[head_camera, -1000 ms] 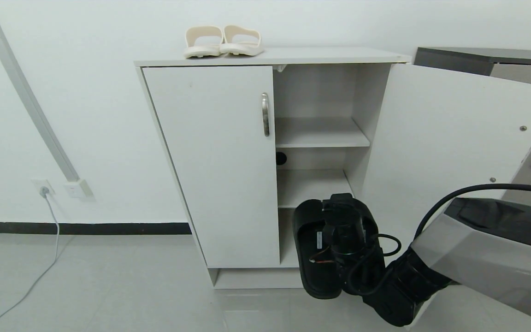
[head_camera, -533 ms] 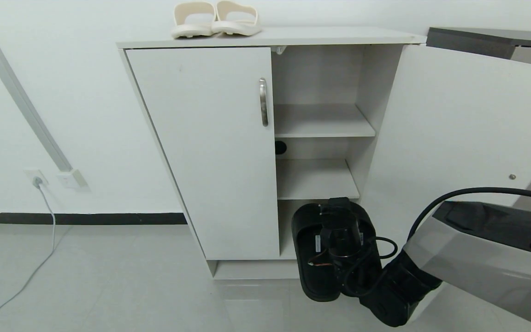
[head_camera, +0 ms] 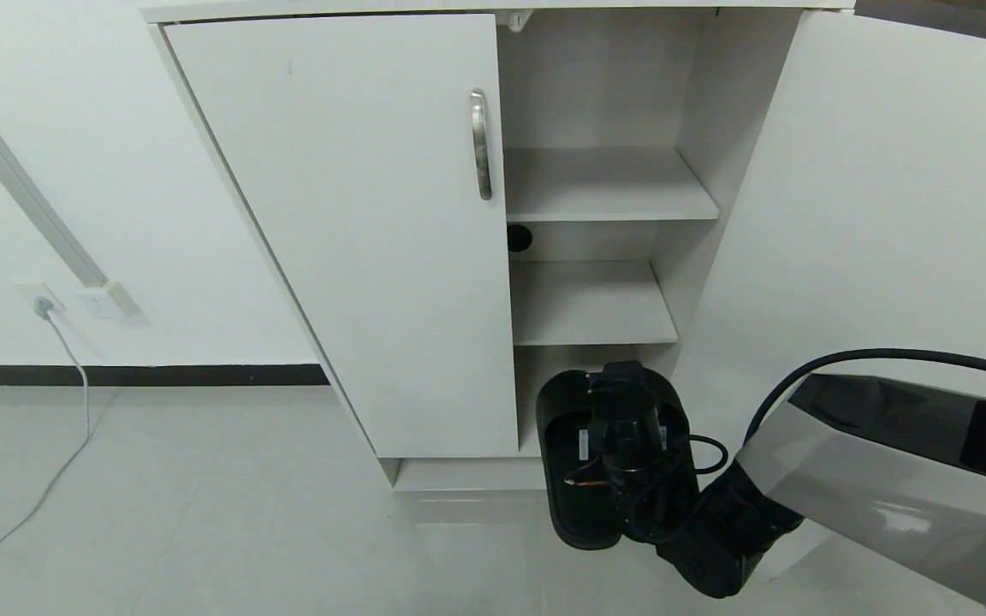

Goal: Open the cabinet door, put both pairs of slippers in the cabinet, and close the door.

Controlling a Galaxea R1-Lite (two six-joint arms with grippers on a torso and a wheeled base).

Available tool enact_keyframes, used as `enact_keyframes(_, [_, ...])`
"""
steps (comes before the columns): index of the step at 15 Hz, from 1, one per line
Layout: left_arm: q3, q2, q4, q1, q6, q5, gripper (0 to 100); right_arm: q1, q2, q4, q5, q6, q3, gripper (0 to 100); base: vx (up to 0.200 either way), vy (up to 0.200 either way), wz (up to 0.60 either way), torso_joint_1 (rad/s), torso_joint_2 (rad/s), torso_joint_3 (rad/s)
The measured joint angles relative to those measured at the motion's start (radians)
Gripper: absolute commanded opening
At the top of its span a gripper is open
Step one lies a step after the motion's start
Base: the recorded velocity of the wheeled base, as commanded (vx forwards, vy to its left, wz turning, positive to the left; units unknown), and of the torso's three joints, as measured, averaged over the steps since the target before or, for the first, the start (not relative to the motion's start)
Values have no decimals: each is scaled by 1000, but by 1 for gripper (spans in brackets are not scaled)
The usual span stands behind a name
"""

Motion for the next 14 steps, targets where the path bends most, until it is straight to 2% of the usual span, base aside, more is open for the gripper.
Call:
enact_keyframes(6, [0, 0, 0, 1, 1, 0, 0, -16, 46, -289, 43, -136, -11, 0, 0, 0, 0, 0, 0, 0])
enact_keyframes(13, [0, 0, 0, 0, 1, 0, 0, -50, 65, -290, 44, -140, -45, 0, 0, 0, 0, 0, 0, 0])
enact_keyframes(14, [0, 1, 0, 1, 1, 0, 0, -50, 65, -285, 44, -141, -47, 0, 200, 0, 0, 2, 2, 2])
